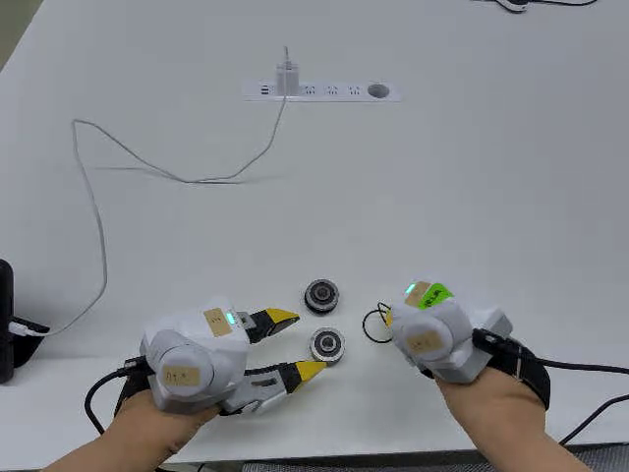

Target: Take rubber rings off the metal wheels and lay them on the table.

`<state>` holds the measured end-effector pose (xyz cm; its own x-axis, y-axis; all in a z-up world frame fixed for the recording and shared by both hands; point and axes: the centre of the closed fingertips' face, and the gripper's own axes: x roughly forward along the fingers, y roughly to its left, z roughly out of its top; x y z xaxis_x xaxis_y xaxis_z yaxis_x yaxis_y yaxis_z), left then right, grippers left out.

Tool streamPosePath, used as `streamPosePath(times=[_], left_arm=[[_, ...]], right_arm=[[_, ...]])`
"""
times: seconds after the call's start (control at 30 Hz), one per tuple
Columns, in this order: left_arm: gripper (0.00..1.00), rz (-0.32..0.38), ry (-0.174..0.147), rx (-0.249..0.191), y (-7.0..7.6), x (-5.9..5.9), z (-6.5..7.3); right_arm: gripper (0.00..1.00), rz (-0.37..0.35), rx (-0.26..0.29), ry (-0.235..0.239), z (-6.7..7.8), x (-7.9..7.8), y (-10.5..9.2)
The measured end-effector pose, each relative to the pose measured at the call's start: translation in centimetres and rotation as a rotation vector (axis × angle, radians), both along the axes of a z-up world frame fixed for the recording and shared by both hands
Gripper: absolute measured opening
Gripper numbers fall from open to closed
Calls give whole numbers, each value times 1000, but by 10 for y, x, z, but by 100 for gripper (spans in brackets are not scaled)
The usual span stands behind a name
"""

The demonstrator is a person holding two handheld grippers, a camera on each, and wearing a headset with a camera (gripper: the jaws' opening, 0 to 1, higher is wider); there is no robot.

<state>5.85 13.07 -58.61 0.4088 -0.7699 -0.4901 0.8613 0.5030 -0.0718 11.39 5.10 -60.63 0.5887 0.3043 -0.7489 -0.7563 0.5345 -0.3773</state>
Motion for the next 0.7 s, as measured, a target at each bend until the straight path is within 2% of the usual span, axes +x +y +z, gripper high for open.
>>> streamPosePath(times=[0.13,0.4,0.47,0.7], left_arm=[[38,1,2,1,0,0,-1],[38,0,4,0,0,0,-1],[38,0,4,2,0,0,-2],[38,0,6,3,-1,0,-2]], right_arm=[[2,86,-106,-22,-6,0,1],[3,111,-115,-24,-8,-2,1],[7,108,-107,-25,-9,-2,1],[7,99,-98,-25,-8,-4,-2]])
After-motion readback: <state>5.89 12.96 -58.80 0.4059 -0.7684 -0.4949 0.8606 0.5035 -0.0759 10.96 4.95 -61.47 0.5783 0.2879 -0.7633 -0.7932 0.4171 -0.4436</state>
